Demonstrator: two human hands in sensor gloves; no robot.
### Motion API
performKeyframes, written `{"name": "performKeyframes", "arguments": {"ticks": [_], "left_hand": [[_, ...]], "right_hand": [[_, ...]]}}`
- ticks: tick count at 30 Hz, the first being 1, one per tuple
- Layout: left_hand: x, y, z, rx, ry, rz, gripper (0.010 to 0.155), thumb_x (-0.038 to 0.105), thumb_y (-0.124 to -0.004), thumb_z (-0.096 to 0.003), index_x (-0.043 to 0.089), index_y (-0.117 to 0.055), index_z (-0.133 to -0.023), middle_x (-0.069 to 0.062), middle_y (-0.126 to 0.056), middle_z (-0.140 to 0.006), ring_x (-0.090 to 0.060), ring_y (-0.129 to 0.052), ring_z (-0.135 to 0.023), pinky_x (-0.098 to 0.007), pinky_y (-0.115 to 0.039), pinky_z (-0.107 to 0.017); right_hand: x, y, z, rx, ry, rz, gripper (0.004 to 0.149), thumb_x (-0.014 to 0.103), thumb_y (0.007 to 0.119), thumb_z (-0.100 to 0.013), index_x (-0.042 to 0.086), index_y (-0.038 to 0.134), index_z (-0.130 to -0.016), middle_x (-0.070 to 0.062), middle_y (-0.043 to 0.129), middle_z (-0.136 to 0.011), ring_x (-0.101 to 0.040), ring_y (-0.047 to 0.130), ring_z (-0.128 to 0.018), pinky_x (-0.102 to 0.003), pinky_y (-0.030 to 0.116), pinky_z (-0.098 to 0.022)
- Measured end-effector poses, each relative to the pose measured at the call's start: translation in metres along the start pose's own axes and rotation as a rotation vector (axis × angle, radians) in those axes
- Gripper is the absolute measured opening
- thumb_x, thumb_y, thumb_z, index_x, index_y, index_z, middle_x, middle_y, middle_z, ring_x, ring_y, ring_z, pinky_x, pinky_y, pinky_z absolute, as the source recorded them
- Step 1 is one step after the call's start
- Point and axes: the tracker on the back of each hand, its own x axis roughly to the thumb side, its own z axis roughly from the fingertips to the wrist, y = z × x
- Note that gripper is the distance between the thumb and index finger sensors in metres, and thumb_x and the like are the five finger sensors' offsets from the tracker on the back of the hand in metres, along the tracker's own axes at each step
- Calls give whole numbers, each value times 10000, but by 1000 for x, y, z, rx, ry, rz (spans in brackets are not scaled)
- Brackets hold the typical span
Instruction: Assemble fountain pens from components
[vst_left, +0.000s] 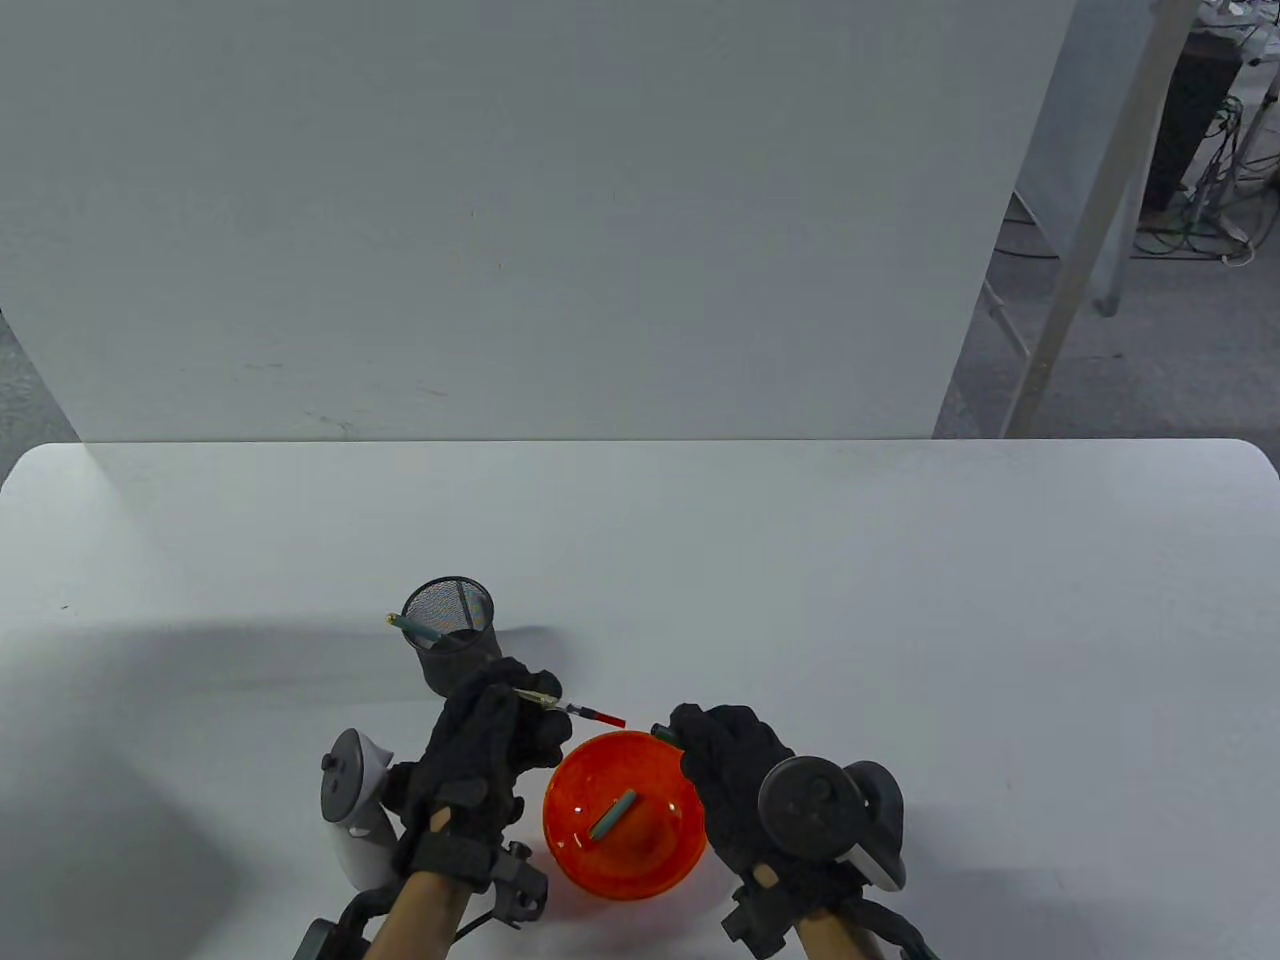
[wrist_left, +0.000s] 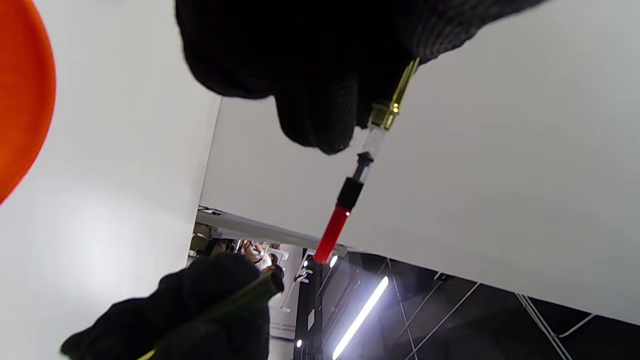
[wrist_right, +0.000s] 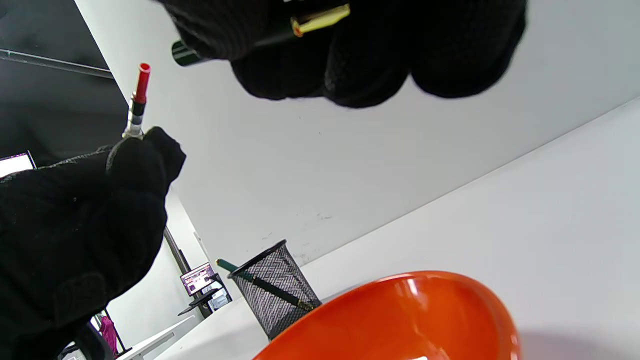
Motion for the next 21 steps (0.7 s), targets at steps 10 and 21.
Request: {"name": "performKeyframes", "arguments": {"ticks": [10,21], "left_hand": [[-4,-3,-1,-10,22,-32,400,422,-646,-608,395,-645,-1006,-12,-858,-962,-152,-1013,-714,-392,-848,-549],[-6,-5,-1,-20,36,-61,397,418,-654,-609,396,-652,-1005,-19,-855,-968,-162,-1009,-716,-400,-844,-549]], "right_hand": [[0,2,-1,20,-19,-11,485,346,571,-571,191,658,-1022,-134,693,-933,-312,804,-695,-537,746,-545],[2,4,-1,33,-29,3,484,349,578,-576,184,658,-1024,-137,697,-929,-310,805,-695,-540,744,-547]]}}
